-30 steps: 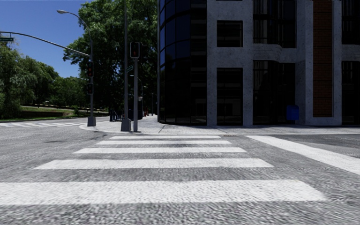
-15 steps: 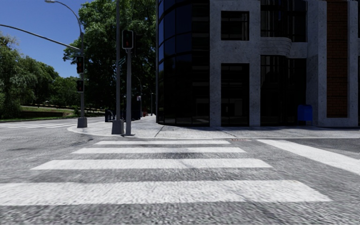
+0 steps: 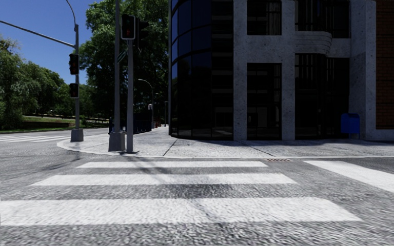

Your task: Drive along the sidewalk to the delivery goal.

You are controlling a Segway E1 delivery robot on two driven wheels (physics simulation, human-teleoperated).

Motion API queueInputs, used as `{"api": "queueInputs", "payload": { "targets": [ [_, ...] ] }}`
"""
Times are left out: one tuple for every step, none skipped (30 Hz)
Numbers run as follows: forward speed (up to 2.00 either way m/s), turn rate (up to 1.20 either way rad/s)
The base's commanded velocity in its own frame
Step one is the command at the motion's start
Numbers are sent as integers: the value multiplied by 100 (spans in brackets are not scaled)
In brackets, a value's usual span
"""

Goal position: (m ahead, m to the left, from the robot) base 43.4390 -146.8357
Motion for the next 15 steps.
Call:
{"api": "queueInputs", "payload": {
  "targets": [
    [200,0],
    [200,0],
    [200,0],
    [200,0],
    [200,0],
    [200,0],
    [200,0],
    [200,0],
    [200,0],
    [200,0],
    [200,0],
    [200,0],
    [200,0],
    [200,0],
    [200,0]
  ]
}}
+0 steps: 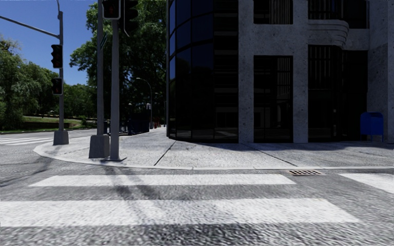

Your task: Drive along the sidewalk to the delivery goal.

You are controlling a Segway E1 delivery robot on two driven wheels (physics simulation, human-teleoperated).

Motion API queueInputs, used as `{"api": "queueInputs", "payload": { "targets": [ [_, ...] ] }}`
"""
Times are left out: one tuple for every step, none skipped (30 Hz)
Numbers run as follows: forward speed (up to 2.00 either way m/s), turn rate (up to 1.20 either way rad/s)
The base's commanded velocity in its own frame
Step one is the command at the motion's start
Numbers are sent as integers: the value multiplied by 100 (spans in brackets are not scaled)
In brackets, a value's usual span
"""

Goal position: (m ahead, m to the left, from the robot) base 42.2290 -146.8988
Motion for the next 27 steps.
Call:
{"api": "queueInputs", "payload": {
  "targets": [
    [200,0],
    [200,0],
    [200,0],
    [200,0],
    [200,0],
    [200,0],
    [200,0],
    [200,0],
    [200,0],
    [200,0],
    [200,0],
    [200,0],
    [200,0],
    [200,0],
    [200,0],
    [200,0],
    [200,0],
    [200,0],
    [200,0],
    [200,-7],
    [200,-7],
    [200,-11],
    [200,-16],
    [200,-23],
    [200,-30],
    [200,-30],
    [161,-55]
  ]
}}
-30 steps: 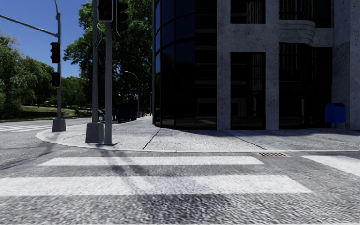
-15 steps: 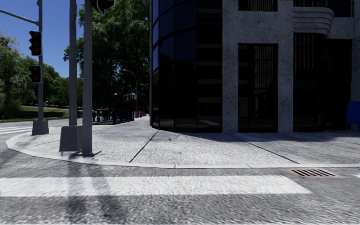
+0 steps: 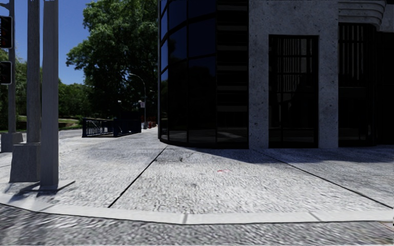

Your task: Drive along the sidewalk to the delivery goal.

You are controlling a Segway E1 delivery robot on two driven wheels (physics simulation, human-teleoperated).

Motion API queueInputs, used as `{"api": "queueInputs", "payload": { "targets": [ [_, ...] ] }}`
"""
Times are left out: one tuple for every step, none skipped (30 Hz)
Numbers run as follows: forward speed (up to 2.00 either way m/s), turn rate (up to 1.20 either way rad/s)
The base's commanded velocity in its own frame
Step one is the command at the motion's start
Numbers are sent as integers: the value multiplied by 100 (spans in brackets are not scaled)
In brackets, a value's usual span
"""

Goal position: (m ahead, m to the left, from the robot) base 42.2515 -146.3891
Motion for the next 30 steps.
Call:
{"api": "queueInputs", "payload": {
  "targets": [
    [161,-55],
    [157,-55],
    [156,-55],
    [156,-55],
    [155,-55],
    [155,-55],
    [155,-55],
    [155,-55],
    [153,-57],
    [153,-57],
    [151,-58],
    [151,-58],
    [151,-59],
    [150,-59],
    [150,-59],
    [150,-59],
    [150,-59],
    [150,-59],
    [150,-59],
    [150,-59],
    [150,-59],
    [150,-59],
    [150,-59],
    [150,-59],
    [150,-59],
    [150,-59],
    [150,-59],
    [150,-59],
    [150,-59],
    [150,-59]
  ]
}}
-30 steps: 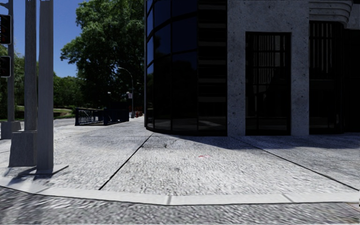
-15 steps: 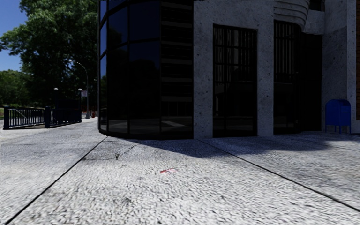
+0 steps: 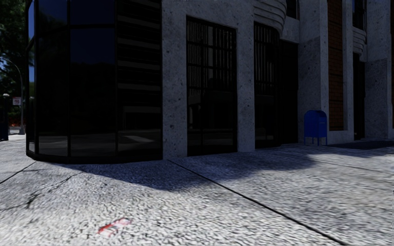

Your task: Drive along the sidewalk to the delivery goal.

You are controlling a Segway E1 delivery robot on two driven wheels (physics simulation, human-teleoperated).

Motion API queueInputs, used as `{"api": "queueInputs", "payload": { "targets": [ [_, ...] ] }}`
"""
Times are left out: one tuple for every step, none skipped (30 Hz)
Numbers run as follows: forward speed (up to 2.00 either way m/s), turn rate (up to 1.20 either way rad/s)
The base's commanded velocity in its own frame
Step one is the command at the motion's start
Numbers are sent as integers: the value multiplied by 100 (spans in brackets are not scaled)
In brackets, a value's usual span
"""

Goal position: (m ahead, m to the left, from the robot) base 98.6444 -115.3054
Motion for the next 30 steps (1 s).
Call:
{"api": "queueInputs", "payload": {
  "targets": [
    [150,-59],
    [150,-59],
    [150,-59],
    [150,-59],
    [150,-59],
    [150,-59],
    [150,-59],
    [150,-59],
    [150,-59],
    [150,-59],
    [150,-59],
    [150,-59],
    [150,-59],
    [150,-59],
    [150,-59],
    [150,-59],
    [150,-59],
    [149,-59],
    [148,-59],
    [148,-59],
    [148,-59],
    [148,-59],
    [148,-59],
    [147,-59],
    [147,-59],
    [147,-59],
    [147,-59],
    [147,-59],
    [147,-59],
    [147,-59]
  ]
}}
